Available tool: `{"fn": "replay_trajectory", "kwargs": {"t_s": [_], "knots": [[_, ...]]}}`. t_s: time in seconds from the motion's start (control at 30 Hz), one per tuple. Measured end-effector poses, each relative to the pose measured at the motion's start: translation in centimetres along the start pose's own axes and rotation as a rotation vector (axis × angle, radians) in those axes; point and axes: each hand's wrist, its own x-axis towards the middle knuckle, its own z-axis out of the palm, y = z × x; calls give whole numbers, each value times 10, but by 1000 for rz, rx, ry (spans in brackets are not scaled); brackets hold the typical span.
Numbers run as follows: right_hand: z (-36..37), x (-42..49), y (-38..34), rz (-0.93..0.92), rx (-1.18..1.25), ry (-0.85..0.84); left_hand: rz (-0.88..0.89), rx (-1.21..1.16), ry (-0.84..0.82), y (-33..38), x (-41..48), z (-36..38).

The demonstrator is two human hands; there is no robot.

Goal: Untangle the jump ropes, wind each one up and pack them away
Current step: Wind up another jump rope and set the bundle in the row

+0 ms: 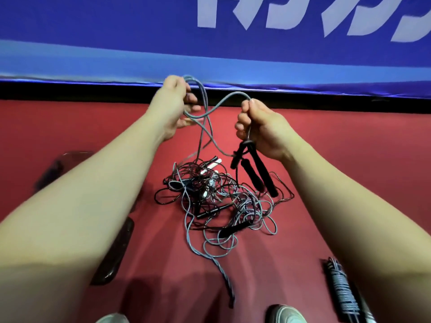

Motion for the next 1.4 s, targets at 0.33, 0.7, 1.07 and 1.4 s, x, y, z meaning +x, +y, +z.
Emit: {"fn": "replay_trajectory", "kwargs": {"t_s": [0.33,0.7,1.07,1.4], "knots": [[-13,-2,28,207,-211,238,-114,-225,18,-6,0,9],[-32,-4,61,275,-933,-3,-36,64,-35,-15,-1,10],[-28,2,42,181,294,349,-280,37,34,-45,2,0],[-32,-6,86,263,-1329,265,-380,-384,-16,-24,-6,17]]}}
